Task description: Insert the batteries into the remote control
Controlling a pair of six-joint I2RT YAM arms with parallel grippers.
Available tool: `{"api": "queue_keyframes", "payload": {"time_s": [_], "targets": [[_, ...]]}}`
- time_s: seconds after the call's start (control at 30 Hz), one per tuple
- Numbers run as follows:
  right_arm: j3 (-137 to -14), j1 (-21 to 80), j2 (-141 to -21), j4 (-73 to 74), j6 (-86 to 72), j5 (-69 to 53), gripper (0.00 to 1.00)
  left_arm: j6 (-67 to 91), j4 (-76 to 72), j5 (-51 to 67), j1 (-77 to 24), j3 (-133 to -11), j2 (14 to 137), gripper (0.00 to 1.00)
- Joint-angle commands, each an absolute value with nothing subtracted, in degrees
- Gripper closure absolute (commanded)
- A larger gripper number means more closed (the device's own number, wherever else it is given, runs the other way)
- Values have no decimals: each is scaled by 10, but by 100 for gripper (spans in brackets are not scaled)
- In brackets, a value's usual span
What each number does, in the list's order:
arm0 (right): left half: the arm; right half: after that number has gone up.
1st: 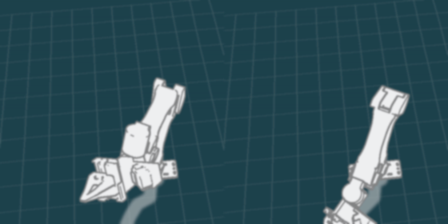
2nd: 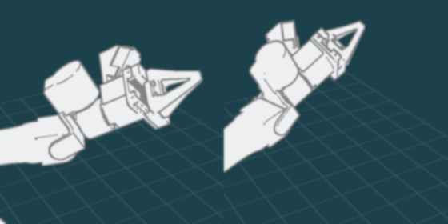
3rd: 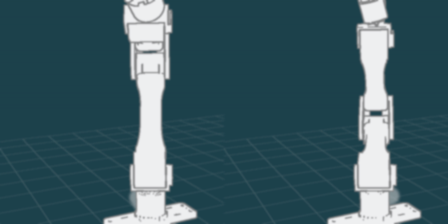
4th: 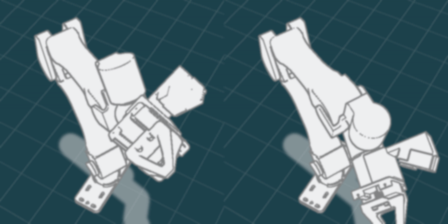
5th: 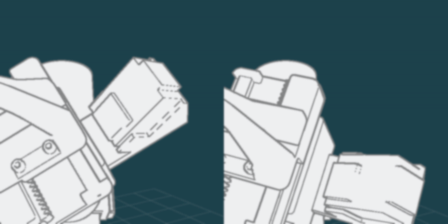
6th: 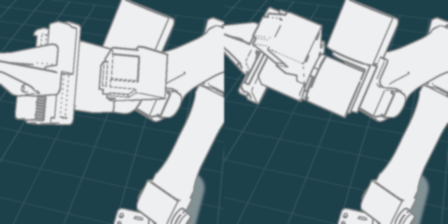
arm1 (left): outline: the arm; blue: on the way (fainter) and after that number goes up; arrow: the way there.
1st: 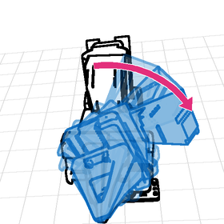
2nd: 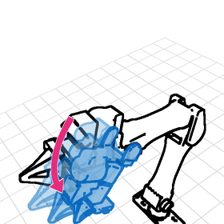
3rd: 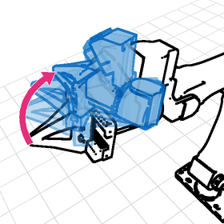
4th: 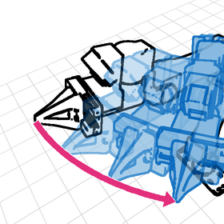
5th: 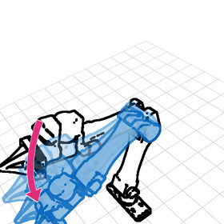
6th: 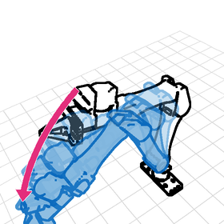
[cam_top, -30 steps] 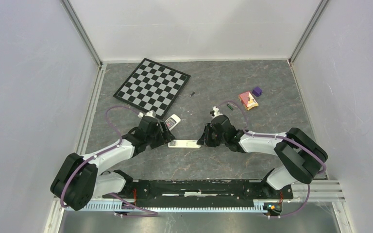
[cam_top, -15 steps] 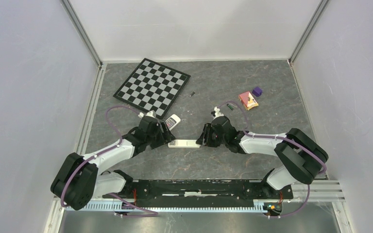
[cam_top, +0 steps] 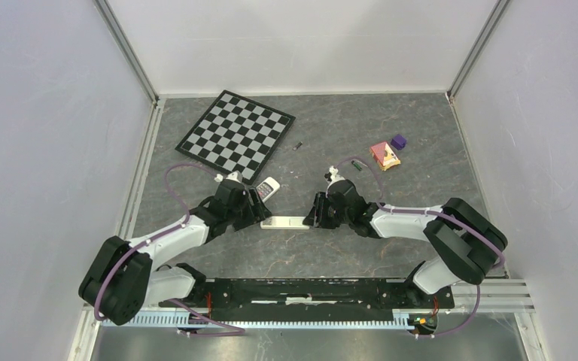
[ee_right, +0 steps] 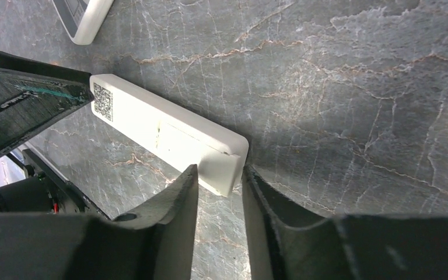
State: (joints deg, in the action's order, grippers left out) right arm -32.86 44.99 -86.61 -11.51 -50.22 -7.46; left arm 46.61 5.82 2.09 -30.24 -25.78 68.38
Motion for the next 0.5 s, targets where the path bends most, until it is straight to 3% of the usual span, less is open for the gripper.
{"api": "queue_keyframes", "payload": {"time_s": [0.0, 0.27, 0.47], "targets": [[-330, 454, -880, -128, -490, -77, 65, 442, 85, 31, -301, -268, 698, 25], [-309, 454, -868, -119, -486, -33, 77, 441, 91, 54, -301, -268, 718, 28], [-307, 454, -880, -128, -489, -43, 80, 440, 86, 66, -301, -268, 727, 33]]}}
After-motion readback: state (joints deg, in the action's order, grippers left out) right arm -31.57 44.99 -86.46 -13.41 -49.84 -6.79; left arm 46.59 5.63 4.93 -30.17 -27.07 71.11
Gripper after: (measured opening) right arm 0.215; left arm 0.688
